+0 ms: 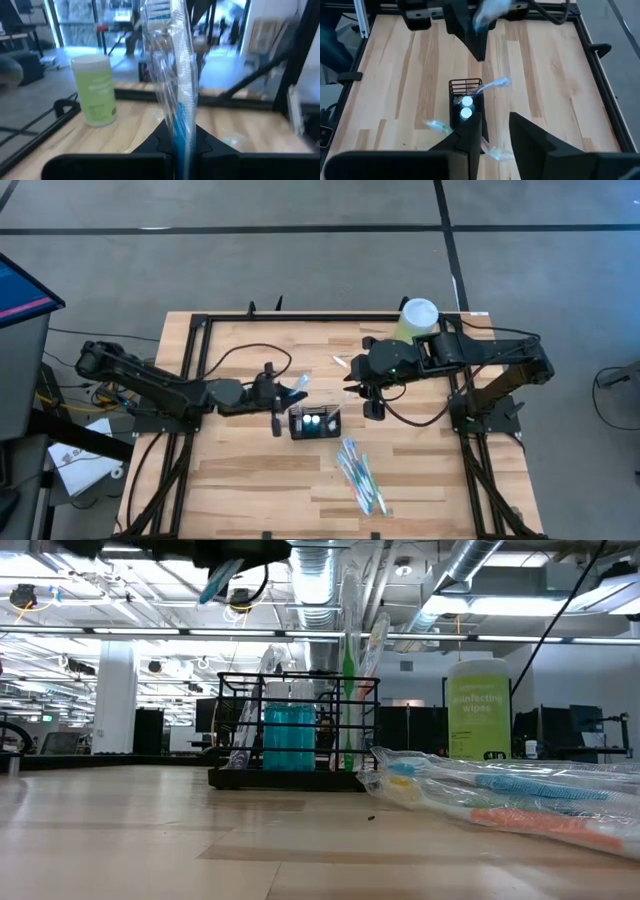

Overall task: Pick & Place toothbrushing station
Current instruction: Put the blue toothbrush into the mesh

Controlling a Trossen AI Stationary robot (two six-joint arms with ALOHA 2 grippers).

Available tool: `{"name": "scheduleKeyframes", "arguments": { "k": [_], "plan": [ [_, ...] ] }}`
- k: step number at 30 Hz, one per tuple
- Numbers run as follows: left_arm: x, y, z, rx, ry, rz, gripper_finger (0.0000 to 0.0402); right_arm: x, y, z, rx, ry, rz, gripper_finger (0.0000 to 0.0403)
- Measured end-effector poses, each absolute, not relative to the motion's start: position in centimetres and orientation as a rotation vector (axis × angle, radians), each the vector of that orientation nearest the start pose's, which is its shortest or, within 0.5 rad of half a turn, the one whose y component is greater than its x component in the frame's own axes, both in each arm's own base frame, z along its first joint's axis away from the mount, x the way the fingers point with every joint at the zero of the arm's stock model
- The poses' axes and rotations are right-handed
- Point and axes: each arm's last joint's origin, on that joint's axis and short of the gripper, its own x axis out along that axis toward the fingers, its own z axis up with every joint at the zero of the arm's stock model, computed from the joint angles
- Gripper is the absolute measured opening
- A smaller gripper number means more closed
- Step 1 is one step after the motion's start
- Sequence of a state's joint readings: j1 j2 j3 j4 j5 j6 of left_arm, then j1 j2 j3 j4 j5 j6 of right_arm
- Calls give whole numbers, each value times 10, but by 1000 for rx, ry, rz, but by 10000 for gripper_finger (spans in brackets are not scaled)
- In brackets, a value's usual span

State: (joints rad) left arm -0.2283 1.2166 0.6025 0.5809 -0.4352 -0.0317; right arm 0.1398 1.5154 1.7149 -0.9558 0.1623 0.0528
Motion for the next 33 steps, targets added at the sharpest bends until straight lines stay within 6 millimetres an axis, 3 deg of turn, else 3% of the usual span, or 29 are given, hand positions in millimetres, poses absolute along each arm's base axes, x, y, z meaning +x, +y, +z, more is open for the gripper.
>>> {"name": "scheduleKeyframes", "arguments": {
  "k": [5,14,21,33],
  "plan": [
    [245,-45,236,-61,-78,182,0,301,38,408,-69,749,-39,73],
    [245,-47,227,-109,-173,124,0,294,39,412,-78,701,-50,58],
    [257,-49,209,-104,-175,126,0,262,41,409,-62,563,-20,53],
    [265,-51,197,-110,-235,116,0,211,33,353,6,387,-22,34]
  ]
}}
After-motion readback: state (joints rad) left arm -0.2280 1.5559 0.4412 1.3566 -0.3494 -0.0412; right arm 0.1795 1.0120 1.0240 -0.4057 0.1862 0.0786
